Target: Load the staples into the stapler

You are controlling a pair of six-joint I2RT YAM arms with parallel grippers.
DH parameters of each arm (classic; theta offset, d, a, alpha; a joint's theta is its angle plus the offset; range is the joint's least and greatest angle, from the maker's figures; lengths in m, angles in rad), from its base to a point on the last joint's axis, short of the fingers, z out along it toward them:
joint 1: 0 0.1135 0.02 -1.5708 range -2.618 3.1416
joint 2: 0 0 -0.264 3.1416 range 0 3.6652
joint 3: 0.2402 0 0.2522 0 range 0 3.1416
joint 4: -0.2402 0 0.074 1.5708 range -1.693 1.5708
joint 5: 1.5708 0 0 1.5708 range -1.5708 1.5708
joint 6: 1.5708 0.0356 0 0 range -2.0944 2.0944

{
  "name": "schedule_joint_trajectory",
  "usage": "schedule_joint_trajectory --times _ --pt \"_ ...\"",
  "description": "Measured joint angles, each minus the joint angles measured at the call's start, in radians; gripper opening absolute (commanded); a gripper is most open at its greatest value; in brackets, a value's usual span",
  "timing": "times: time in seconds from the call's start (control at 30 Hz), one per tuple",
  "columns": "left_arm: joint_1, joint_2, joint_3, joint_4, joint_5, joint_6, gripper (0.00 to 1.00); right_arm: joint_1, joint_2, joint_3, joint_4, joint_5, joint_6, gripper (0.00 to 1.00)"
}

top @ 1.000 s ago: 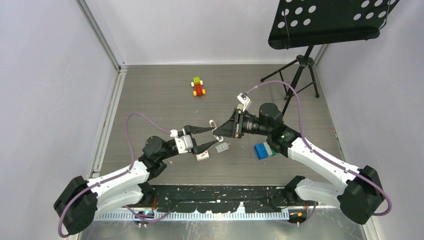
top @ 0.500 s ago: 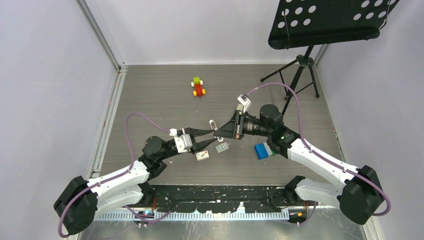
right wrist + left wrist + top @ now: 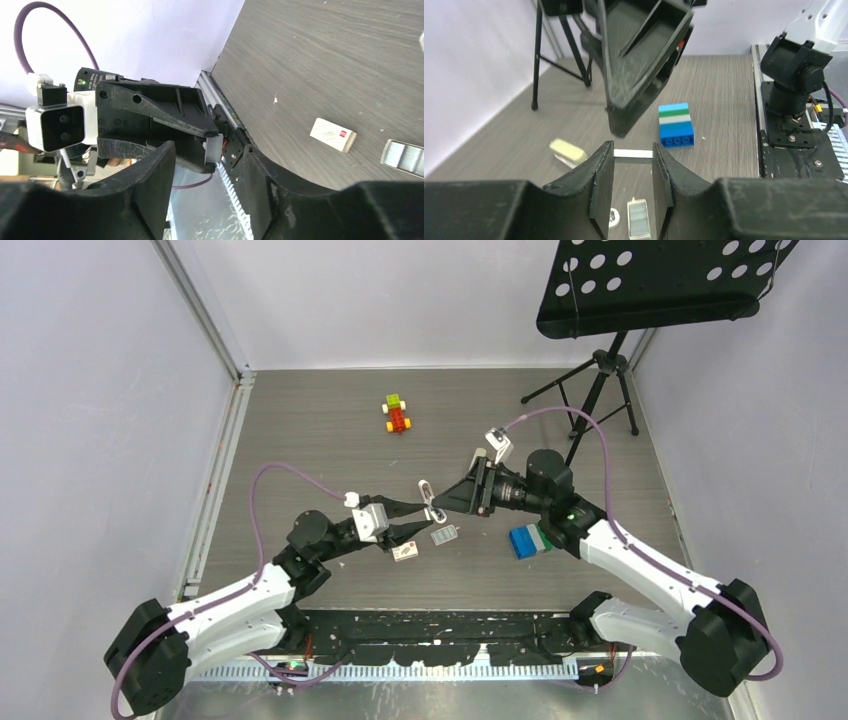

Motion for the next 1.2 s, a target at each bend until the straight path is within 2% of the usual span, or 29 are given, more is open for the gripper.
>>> schedule_joint_trajectory --times 0.17,0.47,0.73,1.2 --pt "0.000 -0.039 0.049 -0.205 -0.056 -0.050 0.08 -0.010 -0.082 -0.002 -0.122 0.097 -0.070 0.66" --pt "-0.043 0.011 0.240 -0.636 -0.174 -0.182 0.08 -0.010 -0.208 -0.006 -0.378 0.343 -0.200 0.67" --pt "-0.110 0.221 0.366 -0.914 -0.327 -0.356 0.08 -0.011 -0.233 -0.019 -0.538 0.523 -0.260 0.67" --pt "-0.283 0.694 0.683 -1.218 -0.498 -0.466 0.07 -0.011 -0.279 -0.063 -0.630 0.621 -0.308 0.68"
